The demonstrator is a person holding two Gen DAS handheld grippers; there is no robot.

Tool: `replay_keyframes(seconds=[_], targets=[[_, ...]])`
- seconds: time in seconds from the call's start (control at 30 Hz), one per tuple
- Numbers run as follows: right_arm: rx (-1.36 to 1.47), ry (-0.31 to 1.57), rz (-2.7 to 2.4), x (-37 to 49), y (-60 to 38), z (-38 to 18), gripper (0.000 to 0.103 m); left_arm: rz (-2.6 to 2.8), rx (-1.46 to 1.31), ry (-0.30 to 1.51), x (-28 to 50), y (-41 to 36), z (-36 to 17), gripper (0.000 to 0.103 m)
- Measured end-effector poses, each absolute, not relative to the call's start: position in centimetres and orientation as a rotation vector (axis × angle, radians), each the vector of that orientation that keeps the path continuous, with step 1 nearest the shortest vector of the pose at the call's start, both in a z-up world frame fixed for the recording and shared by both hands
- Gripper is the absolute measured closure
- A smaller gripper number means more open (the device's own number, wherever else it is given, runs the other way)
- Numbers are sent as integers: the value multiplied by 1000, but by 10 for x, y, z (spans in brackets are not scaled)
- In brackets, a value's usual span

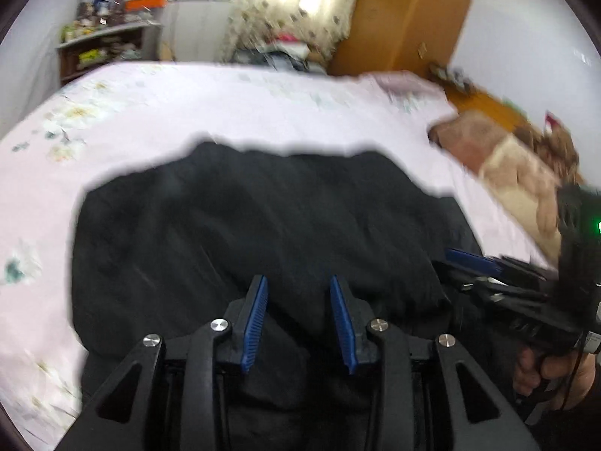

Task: Fold large clothes
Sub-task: 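Open both tools and press the folded jacket flat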

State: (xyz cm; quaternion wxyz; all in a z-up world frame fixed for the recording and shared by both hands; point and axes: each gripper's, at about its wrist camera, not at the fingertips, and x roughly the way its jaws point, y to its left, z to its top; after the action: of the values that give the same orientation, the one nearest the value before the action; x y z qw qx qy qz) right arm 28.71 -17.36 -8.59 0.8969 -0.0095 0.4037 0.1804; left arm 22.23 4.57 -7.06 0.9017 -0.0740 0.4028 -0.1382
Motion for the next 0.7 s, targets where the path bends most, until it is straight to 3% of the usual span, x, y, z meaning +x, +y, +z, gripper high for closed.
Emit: replay_keyframes(seconds=[0.1, 0.33, 0.7], targets=[[-63, 919, 353, 286, -167, -123, 65, -263, -103, 865, 217, 42, -104, 65], [-77, 952, 306, 294, -170, -155, 65, -223, -24, 846, 214, 33, -119, 64], [-58, 976, 296, 287, -176, -147, 65, -225, -74, 890, 209, 36, -99, 65]])
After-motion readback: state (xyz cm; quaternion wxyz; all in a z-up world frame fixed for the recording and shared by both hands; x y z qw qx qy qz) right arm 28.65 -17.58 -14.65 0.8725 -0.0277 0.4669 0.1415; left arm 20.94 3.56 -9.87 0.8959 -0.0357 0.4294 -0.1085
